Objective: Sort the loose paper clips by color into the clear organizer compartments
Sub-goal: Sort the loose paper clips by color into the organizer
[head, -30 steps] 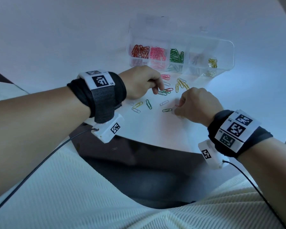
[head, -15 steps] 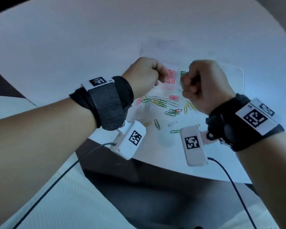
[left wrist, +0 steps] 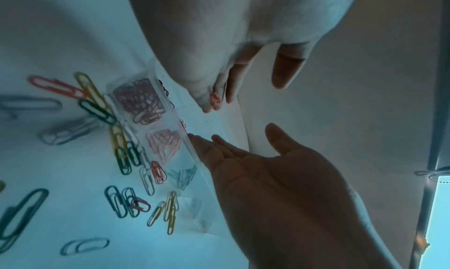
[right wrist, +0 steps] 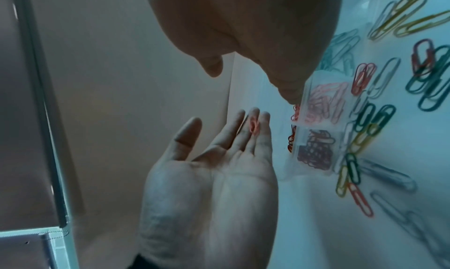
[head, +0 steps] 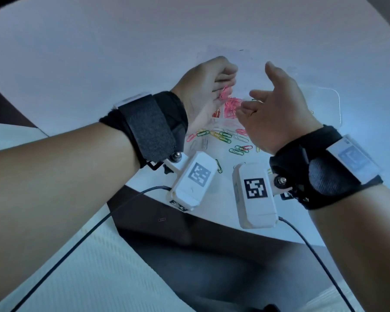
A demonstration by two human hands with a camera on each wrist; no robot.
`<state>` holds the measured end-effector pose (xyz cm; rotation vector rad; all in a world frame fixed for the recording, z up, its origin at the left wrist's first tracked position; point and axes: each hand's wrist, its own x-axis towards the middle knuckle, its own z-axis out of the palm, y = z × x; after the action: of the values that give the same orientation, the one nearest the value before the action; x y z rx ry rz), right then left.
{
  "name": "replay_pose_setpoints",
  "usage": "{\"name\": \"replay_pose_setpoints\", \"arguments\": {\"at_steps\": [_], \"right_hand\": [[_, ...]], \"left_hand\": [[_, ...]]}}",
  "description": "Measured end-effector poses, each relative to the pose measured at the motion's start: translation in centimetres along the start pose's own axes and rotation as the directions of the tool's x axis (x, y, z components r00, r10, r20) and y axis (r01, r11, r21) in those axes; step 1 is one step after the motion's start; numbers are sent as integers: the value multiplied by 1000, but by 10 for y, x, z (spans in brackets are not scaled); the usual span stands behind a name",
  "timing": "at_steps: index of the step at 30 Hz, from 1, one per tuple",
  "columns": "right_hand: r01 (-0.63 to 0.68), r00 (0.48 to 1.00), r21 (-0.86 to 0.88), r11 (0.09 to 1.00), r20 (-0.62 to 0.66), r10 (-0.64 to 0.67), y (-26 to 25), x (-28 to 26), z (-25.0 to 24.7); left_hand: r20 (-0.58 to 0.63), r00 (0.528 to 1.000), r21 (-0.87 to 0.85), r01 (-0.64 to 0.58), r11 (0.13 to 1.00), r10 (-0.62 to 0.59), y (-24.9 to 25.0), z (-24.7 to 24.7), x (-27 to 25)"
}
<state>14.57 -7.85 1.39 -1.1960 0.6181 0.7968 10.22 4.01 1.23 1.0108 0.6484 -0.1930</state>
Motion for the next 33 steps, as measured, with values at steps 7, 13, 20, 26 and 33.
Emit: {"name": "replay_pose_setpoints", "arguments": {"at_steps": [7,13,20,26,33], "right_hand": [[163,986,-16,986,-29,-164,-4,-18,-28],[253,967,-325,911,53,-250,-12,-49,-65],[309,911,-943,124,256,-325,16,-41,-102],[417,854,-894,-164,447,-265,44,-16,-92],[456,826,-866,-203,497,-266,68,-5,-102]], "left_hand": [[158,979,128,106,986,-126,-7,0,-4],[140,987,316,-118,941,77,-4,4,-13],[429,902,901,-423,99,-50,-41,-4,-23],[420,889,869,-452,-201,-182,-63,-25,-13],[382,917,898,-398,-188,-118,-67,-28,-9]]}}
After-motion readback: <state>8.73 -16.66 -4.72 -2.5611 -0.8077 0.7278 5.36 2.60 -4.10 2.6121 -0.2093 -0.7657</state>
